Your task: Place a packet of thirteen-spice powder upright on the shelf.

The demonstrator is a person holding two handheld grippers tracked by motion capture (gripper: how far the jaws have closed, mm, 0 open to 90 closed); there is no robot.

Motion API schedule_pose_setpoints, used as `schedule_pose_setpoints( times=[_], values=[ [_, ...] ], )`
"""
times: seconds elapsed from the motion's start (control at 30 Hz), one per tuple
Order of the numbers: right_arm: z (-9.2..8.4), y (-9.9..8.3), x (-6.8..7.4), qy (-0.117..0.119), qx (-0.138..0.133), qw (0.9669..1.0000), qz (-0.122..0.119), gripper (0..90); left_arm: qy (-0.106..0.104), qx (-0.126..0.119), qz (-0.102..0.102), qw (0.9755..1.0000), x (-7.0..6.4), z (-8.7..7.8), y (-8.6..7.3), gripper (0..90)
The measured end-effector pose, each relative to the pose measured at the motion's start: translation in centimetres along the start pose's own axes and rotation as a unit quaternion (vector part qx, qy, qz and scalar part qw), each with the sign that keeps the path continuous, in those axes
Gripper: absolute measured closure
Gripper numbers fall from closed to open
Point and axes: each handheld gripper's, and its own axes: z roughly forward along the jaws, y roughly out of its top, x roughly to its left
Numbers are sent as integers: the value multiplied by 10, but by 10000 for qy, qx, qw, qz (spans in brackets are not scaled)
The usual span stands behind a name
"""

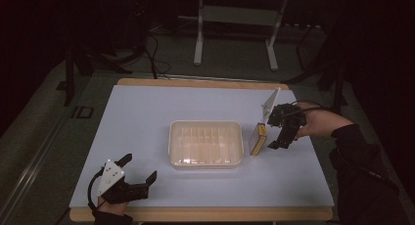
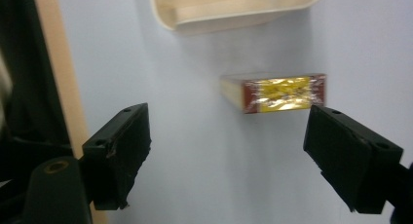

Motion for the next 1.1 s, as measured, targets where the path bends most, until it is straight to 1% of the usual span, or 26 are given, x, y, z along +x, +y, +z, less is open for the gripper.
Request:
schedule_pose_setpoints(
  times=[0.07,0.1,0.17,0.23,0.27,0.33,0.4,0.43,0.53,0.6,0.7,0.73,0.9,1.0,1.07,1.1],
  values=[
    [1,0,-3,17,14,10000,17,171,-11,-4,2,10000,0,0,0,0],
    [4,0,-7,56,12,10000,21,185,-16,-7,-2,10000,0,0,0,0],
    [8,1,-12,84,15,10000,2,186,-21,-4,4,10000,0,0,0,0],
    [12,2,-15,60,71,10000,-28,186,-32,-14,-3,10000,0,0,0,0],
    [14,2,-17,40,57,10000,-42,185,-41,-19,-3,10000,0,0,0,0],
    [19,3,-20,-37,106,9999,1,185,-45,-21,-1,10000,0,0,0,0],
    [24,3,-23,-68,153,9998,-65,185,-47,-20,-4,10000,0,0,0,0],
    [26,4,-24,-53,184,9998,-57,185,-51,-15,-1,10000,0,0,0,0],
    [34,4,-27,-41,274,9994,-186,186,-63,-27,2,10000,-1,0,0,0],
    [37,5,-29,-56,340,9992,-194,186,-73,-28,8,10000,-1,0,0,0],
    [40,7,-33,-43,374,9990,-245,188,-102,-28,14,9999,-1,-1,0,0],
    [41,8,-35,-38,343,9991,-249,188,-106,-29,16,9999,-2,-1,0,0],
    [48,10,-40,71,408,9987,-310,188,-102,-24,12,9999,-2,-1,0,0],
    [53,11,-43,121,476,9983,-327,207,-95,-14,16,10000,-2,-2,-1,0],
    [56,10,-45,136,461,9984,-308,217,-91,-12,13,10000,-2,-3,-1,0],
    [57,10,-45,182,455,9983,-308,217,-86,-14,7,10000,-2,-3,-1,0]
  ],
)
